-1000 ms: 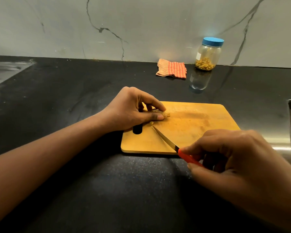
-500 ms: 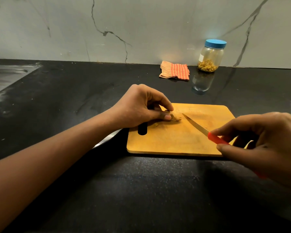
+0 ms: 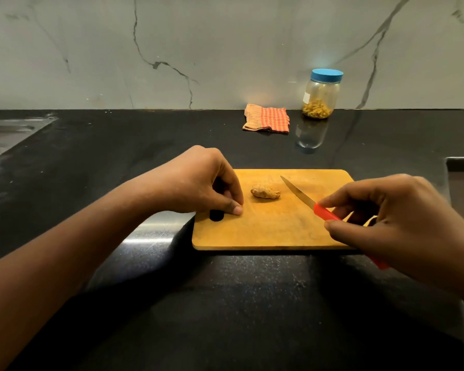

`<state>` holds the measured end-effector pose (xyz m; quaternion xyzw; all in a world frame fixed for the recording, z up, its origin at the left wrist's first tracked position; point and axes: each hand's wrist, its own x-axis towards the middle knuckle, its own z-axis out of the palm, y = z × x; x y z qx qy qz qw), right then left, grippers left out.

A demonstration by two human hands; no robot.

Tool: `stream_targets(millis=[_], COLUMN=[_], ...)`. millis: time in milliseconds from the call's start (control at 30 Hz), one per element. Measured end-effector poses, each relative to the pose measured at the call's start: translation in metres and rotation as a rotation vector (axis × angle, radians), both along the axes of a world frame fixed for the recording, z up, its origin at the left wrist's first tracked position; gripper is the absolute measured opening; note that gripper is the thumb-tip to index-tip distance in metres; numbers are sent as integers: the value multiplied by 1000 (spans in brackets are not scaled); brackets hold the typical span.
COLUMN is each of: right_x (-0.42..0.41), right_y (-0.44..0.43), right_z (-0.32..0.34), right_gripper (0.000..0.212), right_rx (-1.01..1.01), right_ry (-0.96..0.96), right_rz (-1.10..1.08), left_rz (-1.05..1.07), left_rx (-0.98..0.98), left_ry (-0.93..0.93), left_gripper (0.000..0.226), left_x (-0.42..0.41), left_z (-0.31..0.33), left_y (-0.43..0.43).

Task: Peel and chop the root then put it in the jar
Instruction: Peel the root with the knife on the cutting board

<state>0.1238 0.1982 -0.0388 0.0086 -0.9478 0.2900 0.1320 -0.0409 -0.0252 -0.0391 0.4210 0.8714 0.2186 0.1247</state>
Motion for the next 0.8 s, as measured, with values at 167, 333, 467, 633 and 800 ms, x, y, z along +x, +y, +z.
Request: stream_targets(millis=[167, 333, 467, 633, 800], right_x=[1, 2, 1, 0, 4], right_y=[0, 0, -2, -1, 1], right_z=[-2, -3, -5, -6, -5], right_gripper=[21, 23, 22, 22, 19], right_rx=[-23, -31, -48, -61, -77], right_ry=[15, 5, 13, 5, 36], right_rz=[2, 11, 9, 4, -6], left_rz=[-74, -151, -169, -183, -65], left_rx=[-35, -137, -177, -167, 100], left_ry=[-56, -113, -148, -225, -223], left_gripper=[13, 15, 19, 27, 30], left_x=[4, 5, 2, -4, -10], left_z=[6, 15, 13, 16, 16], left_y=[-7, -18, -20, -24, -14])
